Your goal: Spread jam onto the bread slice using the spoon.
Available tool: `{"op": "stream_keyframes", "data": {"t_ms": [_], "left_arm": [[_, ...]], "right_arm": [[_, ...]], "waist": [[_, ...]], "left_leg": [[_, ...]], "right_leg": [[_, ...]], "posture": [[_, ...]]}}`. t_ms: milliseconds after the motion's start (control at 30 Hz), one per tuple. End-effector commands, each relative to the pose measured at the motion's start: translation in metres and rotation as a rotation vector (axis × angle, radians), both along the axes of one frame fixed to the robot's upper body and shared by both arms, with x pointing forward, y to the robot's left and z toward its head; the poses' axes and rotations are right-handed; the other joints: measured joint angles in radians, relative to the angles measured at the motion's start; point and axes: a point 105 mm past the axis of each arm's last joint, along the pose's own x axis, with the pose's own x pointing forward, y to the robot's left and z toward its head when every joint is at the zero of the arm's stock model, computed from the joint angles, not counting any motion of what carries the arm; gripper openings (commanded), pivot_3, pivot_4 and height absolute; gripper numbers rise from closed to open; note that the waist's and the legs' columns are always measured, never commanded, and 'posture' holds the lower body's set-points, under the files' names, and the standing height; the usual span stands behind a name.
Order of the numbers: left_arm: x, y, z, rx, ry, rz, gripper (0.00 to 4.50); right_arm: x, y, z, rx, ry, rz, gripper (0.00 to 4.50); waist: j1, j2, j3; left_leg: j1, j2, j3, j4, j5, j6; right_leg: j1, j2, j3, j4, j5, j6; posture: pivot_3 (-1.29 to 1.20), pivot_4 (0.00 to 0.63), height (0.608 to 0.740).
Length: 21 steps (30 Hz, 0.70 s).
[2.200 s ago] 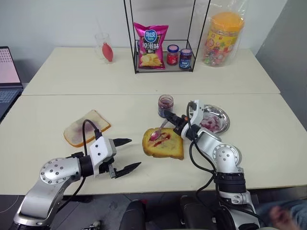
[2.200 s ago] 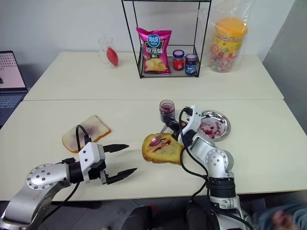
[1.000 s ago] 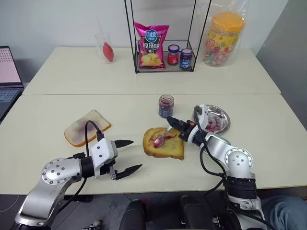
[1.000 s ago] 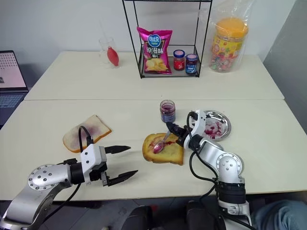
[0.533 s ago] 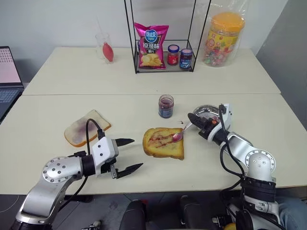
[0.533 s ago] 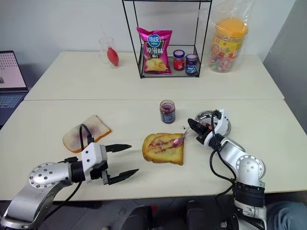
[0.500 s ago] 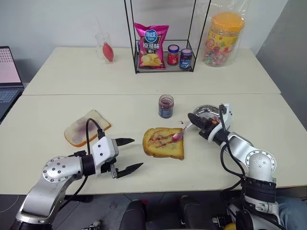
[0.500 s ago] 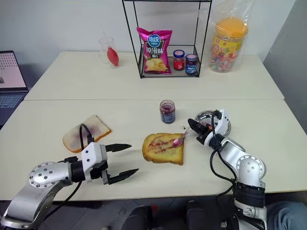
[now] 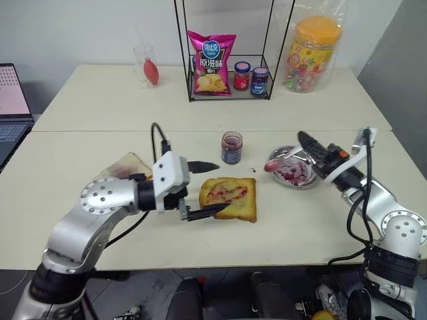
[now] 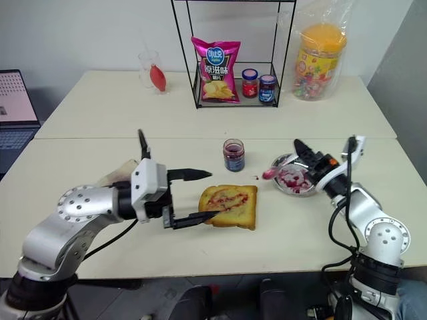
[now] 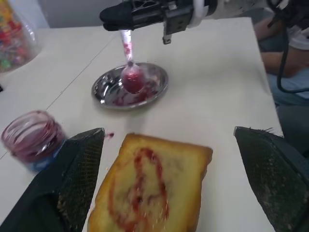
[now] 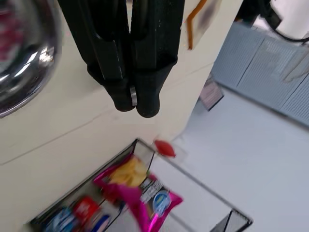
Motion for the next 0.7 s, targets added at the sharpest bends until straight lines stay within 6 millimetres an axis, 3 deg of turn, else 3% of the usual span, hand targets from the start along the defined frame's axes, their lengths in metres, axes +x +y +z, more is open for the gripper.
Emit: {"op": "stream_keyframes", "data": {"t_ms": [33,267,467,700], "left_arm": [[0.006,-0.027,0.003,0.003,-0.018,-0.061,4.50],[0.017,-0.061,-0.005,0.006,-0.041,-0.146,4.50],[0.020,-0.078,-0.012,0.002,-0.042,-0.184,4.50],[0.037,-0.088,-0.009,-0.029,-0.073,-0.112,4.50]], "right_arm": [[0.005,-0.035,-0.001,-0.009,-0.028,-0.141,0.02],[0.027,-0.068,-0.027,-0.038,-0.006,-0.299,0.02],[0.038,-0.073,-0.048,-0.058,0.038,-0.312,0.02],[0.037,-0.079,-0.053,-0.119,0.047,-0.339,1.43]], "waist": [[0.000,0.000,0.000],[-0.002,0.000,0.000],[-0.002,0.001,0.000],[0.000,0.001,0.000]], "left_leg": [[0.000,0.000,0.000,0.000,0.000,0.000],[0.001,0.000,0.000,0.000,0.000,0.000],[0.001,0.000,0.001,0.000,0.000,0.000],[0.001,0.000,0.000,0.000,0.000,0.000]], "right_leg": [[0.000,0.000,0.000,0.000,0.000,0.000],[0.000,0.000,0.001,0.001,0.000,0.000],[0.000,0.000,0.001,0.001,0.000,0.000],[0.000,0.000,0.001,0.002,0.000,0.000]], "posture": [[0.00,0.150,0.740],[0.00,0.150,0.740],[0.00,0.150,0.740],[0.00,0.150,0.740]]}}
